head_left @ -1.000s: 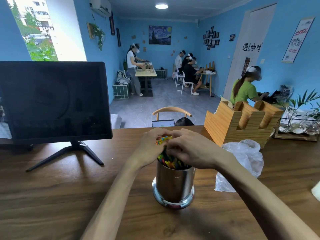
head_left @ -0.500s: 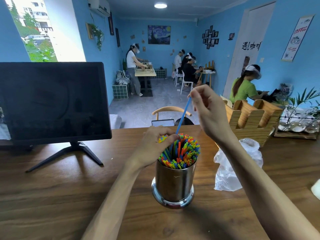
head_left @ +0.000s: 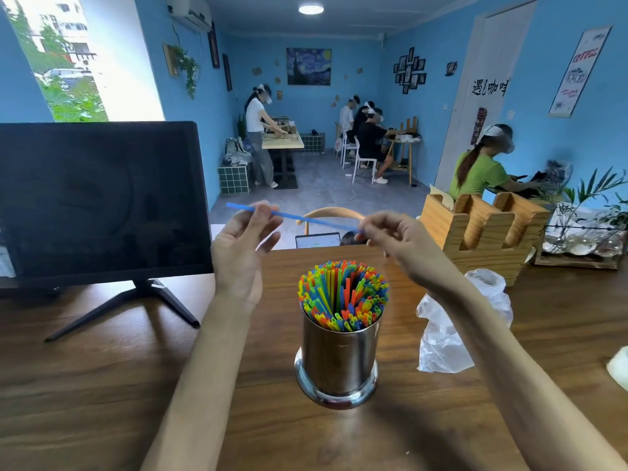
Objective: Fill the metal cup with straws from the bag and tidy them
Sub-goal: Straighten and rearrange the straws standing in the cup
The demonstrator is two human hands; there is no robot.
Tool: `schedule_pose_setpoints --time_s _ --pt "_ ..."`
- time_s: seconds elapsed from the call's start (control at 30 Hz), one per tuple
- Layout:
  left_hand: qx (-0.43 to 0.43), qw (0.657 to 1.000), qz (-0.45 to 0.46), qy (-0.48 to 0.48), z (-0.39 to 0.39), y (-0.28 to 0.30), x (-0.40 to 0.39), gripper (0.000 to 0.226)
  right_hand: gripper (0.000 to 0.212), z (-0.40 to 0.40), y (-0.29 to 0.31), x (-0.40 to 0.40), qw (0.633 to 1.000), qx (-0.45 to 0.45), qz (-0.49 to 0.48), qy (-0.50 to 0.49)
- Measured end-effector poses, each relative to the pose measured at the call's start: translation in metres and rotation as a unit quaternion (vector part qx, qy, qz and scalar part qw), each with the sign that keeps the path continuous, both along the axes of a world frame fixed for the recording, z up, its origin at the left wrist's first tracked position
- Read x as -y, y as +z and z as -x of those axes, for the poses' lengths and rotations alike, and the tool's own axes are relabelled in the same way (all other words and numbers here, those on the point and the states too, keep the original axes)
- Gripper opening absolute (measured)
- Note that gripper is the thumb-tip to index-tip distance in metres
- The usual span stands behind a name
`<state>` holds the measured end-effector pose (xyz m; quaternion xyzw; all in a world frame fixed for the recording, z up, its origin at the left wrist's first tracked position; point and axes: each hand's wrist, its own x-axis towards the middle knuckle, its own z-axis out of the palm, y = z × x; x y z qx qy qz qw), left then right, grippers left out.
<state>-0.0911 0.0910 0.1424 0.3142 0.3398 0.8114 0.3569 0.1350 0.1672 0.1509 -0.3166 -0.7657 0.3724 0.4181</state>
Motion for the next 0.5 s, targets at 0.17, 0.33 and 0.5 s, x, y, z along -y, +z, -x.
schedule_pose_setpoints --time_s 0.17,0.33,0.5 --pt "-0.158 0.981 -0.075 0.085 -0.011 0.003 -0.001 0.039 0.009 0.008 -0.019 0.002 0.977 0.198 -0.062 0.048" --pt "-0.322 0.941 -0.06 0.085 -0.017 -0.019 -0.004 0.048 0.02 0.004 -0.019 0.004 0.983 0.163 -0.07 0.055" --pt "-0.379 0.923 0.021 0.07 -0.024 -0.041 -0.01 0.047 0.022 0.0 -0.019 0.009 0.973 0.198 -0.064 0.1"
